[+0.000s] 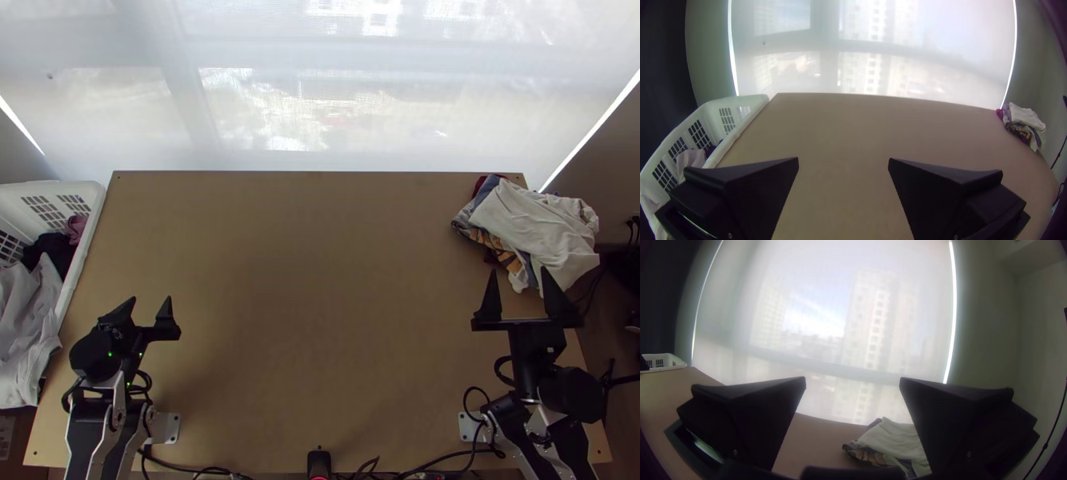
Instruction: Fold the t-shirt
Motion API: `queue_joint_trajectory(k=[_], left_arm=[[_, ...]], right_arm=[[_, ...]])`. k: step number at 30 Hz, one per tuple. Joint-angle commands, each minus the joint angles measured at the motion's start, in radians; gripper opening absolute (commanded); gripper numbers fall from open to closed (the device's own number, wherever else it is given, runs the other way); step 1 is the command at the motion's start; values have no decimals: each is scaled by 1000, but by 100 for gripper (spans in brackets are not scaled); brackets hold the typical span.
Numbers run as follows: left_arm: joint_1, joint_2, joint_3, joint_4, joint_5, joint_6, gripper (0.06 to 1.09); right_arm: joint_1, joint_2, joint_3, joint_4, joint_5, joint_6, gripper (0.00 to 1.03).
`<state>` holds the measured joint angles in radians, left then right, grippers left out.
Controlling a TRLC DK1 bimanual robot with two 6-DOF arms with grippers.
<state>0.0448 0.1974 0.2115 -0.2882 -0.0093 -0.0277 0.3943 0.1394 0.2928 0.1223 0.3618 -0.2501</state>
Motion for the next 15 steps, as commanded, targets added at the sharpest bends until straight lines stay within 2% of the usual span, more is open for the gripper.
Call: queue_joint_trajectory(k=[1,4,6,10,12,15], left_arm=[[104,192,200,-92,-26,63,104],[156,241,292,-95,-32,66,104],[181,293,362,-97,-52,64,104],[205,476,555,-187,-169,58,104],[240,580,634,-223,-245,54,104],[320,666,701,-229,-248,18,104]], right_arm=[[26,292,263,-199,17,121,98],[48,436,417,-374,16,219,98],[90,502,493,-472,12,236,98],[83,509,522,-527,-20,219,98],[81,552,551,-619,-23,210,98],[87,652,615,-785,-24,207,98]])
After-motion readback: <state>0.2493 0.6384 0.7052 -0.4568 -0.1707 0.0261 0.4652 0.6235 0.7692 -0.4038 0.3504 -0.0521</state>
